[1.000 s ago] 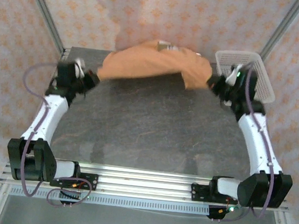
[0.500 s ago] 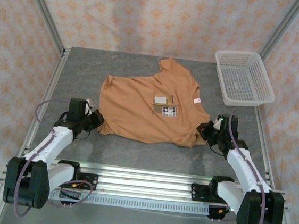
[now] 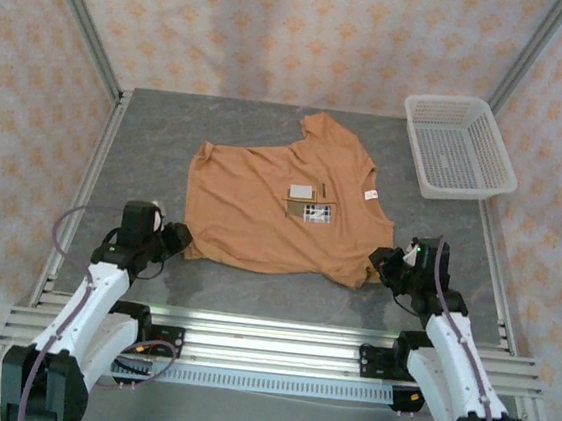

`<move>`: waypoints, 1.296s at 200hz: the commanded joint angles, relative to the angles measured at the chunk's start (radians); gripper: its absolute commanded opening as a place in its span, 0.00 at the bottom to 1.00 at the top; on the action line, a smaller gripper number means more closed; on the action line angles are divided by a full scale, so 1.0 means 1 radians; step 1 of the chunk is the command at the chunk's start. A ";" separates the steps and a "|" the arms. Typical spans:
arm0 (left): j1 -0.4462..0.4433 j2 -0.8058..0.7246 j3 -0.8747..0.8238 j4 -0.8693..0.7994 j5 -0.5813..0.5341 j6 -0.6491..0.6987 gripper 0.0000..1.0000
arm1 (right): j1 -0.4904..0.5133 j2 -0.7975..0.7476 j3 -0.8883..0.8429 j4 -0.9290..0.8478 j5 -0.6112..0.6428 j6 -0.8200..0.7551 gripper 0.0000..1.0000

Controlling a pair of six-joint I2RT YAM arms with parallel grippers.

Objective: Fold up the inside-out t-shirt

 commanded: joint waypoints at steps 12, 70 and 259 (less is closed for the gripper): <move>-0.006 -0.069 0.070 -0.152 -0.164 -0.042 0.58 | 0.004 -0.176 0.024 -0.104 0.097 0.064 0.61; -0.020 0.415 0.620 -0.213 -0.192 0.183 0.51 | 0.013 0.107 0.280 0.053 0.165 -0.027 0.68; -0.129 1.690 1.949 -0.654 -0.493 0.602 0.43 | 0.309 1.329 1.064 0.250 0.179 -0.134 0.56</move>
